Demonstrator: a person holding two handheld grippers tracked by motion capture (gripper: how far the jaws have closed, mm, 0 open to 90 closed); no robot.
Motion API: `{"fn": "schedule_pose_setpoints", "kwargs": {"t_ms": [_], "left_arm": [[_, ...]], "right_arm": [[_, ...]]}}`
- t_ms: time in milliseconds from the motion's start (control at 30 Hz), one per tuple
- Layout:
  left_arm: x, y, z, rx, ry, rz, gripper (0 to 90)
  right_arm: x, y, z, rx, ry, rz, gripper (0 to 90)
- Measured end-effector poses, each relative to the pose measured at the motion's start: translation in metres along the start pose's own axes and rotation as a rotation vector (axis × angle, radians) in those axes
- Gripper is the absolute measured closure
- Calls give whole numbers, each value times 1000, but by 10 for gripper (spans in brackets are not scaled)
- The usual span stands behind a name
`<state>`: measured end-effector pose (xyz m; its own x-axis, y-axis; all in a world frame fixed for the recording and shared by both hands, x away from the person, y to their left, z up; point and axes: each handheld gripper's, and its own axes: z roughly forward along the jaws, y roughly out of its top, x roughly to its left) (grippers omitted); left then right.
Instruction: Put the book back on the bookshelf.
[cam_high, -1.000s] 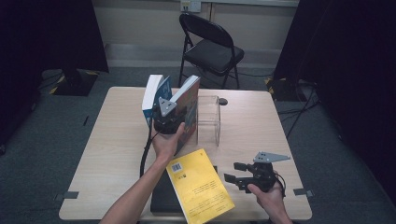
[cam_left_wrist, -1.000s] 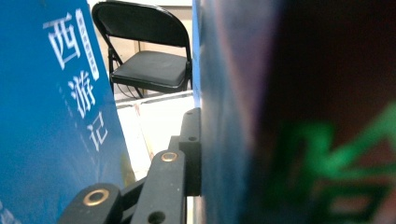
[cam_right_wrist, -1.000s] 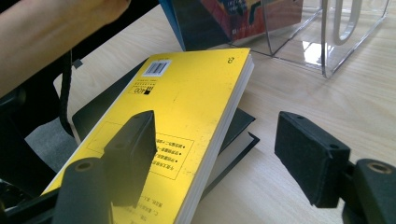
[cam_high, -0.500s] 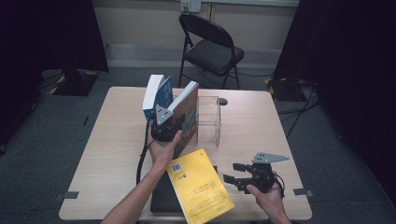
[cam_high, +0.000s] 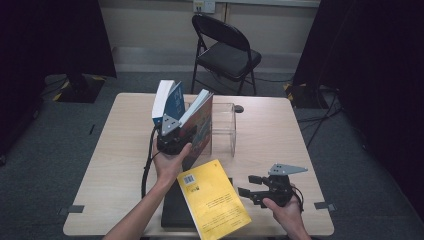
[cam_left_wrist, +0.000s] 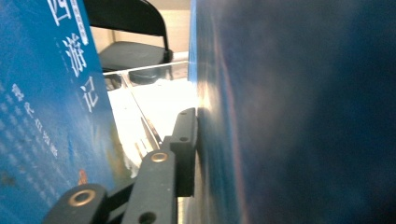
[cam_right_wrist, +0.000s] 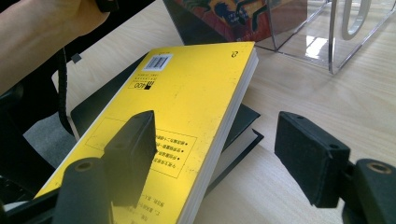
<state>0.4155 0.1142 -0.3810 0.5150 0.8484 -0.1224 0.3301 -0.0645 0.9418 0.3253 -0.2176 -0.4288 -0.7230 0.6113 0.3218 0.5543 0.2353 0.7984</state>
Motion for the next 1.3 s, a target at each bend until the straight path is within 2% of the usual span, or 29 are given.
{"fn": "schedule_pose_setpoints", "kwargs": {"t_ms": [167,300,467,567,700,867,967,1100,1233,1300], "left_arm": [[-1,2,-6,15,-18,-16,622],[1,6,-11,27,-63,-18,611],[1,11,-16,45,-65,21,591],[0,16,-17,86,-68,11,571],[-1,22,-19,121,-74,28,563],[1,28,-21,135,-77,25,589],[1,33,-22,142,-100,14,579],[2,42,-25,163,-111,23,579],[1,51,-23,204,-115,50,555],[0,54,-24,193,-101,69,571]], "right_arm": [[0,0,1,3,1,3,289],[0,0,1,5,0,3,289],[0,-1,2,7,0,0,289],[0,0,2,8,0,0,289],[0,-1,2,10,-3,3,289],[-1,-1,1,7,-7,4,289],[-2,-1,0,3,-7,6,289],[-2,0,1,7,-6,5,290],[-1,0,2,11,-4,4,290],[-1,0,3,11,-4,5,290]]}}
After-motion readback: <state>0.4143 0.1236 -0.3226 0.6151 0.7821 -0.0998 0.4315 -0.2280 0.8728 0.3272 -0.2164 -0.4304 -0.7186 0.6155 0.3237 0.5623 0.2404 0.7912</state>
